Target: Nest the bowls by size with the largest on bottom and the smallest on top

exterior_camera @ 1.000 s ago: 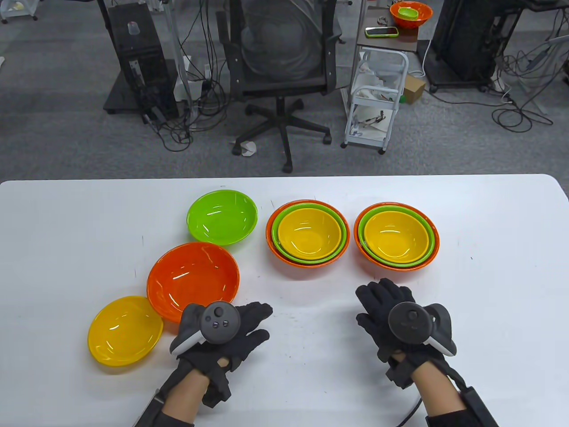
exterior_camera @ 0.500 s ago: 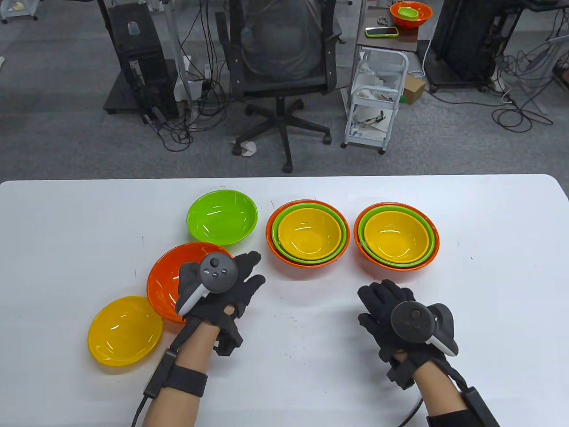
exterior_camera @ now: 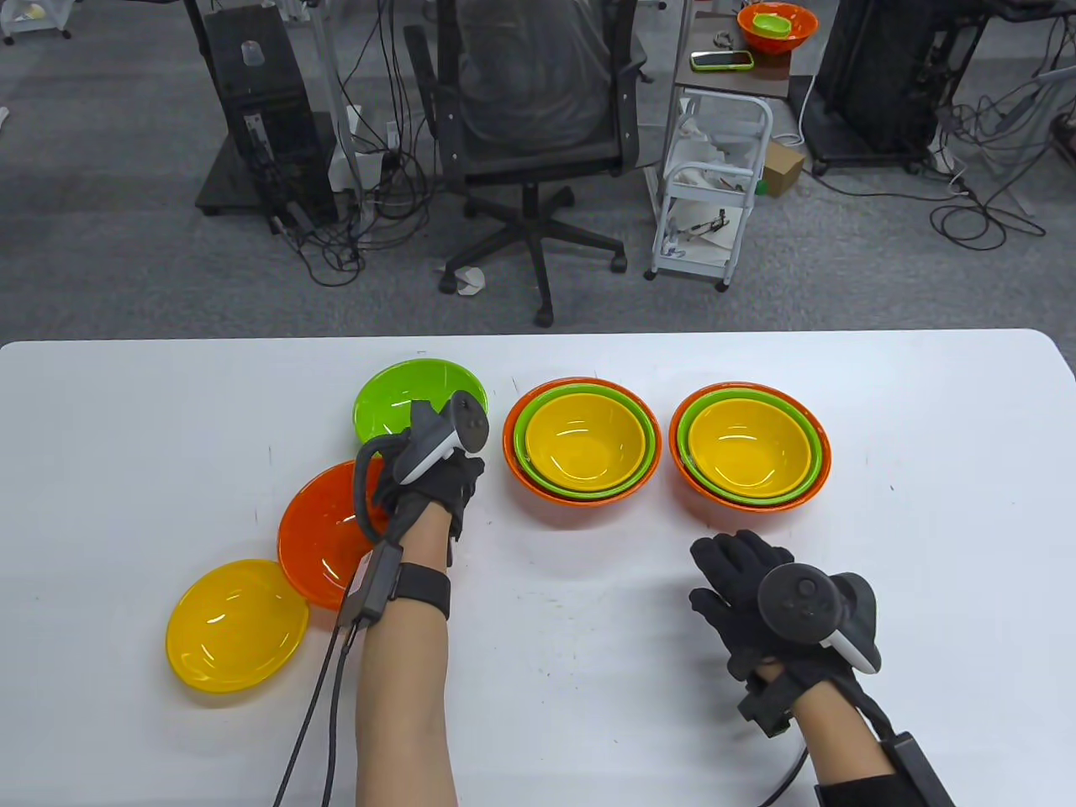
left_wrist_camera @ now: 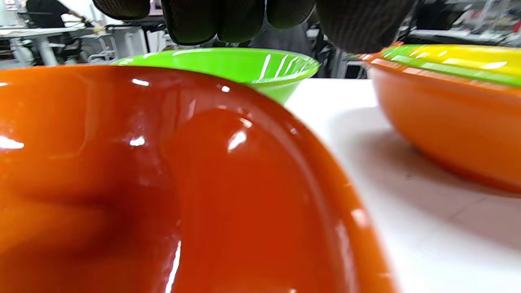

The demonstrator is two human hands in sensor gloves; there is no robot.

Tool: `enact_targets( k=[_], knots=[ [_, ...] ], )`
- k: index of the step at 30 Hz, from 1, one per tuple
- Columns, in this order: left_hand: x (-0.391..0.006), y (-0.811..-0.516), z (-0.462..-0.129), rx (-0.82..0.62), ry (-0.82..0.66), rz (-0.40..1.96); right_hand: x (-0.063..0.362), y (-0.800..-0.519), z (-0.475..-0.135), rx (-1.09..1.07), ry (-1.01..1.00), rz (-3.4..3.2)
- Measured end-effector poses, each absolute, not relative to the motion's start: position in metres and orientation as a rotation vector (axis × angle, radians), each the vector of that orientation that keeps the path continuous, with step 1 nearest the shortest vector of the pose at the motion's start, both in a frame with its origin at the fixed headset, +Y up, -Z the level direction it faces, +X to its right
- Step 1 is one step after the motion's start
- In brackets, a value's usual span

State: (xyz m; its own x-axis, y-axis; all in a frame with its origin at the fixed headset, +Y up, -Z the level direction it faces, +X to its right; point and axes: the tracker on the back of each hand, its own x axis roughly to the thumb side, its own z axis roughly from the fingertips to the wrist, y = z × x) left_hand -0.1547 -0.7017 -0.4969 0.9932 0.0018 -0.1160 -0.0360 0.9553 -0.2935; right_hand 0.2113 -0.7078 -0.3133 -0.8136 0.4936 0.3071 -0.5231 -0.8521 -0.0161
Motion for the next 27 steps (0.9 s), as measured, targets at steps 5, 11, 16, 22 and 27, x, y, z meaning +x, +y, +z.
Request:
enact_targets(
  k=[5, 11, 16, 22, 27],
  knots=[
    [-0.157, -0.714, -0.513, -0.41, 0.221, 0.004, 0.212, -0.708, -0.313, 0.385, -0.111, 2.559],
    [-0.16, -0.727, -0.523, -0.523, 0.277, -0.078, 0.213, -0.708, -0.313, 0.371, -0.108, 2.548],
    [-0.158, -0.726, -0.528, -0.531, 0.295, -0.096, 0.214, -0.709, -0.313, 0.361, -0.105, 2.547],
    [-0.154, -0.725, -0.53, -0.527, 0.283, -0.119, 0.218, -0.709, -0.314, 0.346, -0.102, 2.539],
    [-0.149, -0.723, -0.53, -0.505, 0.245, -0.151, 0.219, -0.709, -0.314, 0.343, -0.092, 2.529]
  ],
)
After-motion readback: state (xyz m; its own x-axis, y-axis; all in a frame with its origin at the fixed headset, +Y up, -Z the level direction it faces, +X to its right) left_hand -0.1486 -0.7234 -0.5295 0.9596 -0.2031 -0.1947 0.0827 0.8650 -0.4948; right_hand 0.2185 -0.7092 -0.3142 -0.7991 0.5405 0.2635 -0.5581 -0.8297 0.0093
